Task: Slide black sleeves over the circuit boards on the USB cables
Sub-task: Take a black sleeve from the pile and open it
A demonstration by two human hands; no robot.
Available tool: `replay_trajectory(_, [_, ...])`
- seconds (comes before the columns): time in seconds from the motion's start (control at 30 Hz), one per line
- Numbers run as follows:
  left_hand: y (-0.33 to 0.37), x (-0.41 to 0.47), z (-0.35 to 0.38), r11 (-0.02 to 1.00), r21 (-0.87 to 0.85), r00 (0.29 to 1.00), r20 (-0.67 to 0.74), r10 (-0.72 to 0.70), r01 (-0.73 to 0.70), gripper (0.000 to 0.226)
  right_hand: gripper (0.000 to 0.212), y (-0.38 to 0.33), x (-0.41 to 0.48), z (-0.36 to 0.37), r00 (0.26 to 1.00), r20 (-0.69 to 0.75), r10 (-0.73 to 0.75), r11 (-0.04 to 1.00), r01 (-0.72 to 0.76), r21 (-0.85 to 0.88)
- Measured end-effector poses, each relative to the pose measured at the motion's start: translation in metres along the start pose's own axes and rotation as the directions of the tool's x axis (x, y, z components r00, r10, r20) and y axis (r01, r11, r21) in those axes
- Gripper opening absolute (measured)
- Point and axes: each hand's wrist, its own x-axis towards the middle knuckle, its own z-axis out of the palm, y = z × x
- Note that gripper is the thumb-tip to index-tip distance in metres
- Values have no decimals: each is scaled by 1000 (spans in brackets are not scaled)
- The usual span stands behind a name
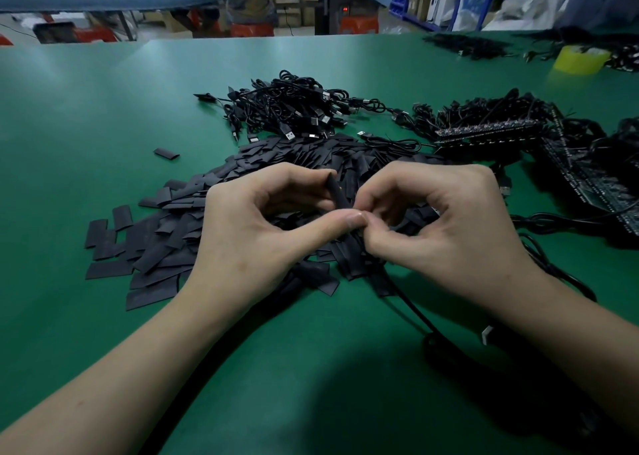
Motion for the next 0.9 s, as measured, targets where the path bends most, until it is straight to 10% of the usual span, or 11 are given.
replay_trajectory(0.2, [-3,2,-2,1000,14,999,-32,-3,4,46,10,1,1,1,988,26,155,978,-157,135])
replay_trajectory(0.4, [4,1,-4,935,270,973,94,210,-228,49,38,6,5,1,814,377,442,706,-575,414])
replay_trajectory(0.9, [9,1,0,897,355,961,172,216,-265,64,32,9,8,1,716,501,486,416,-694,588])
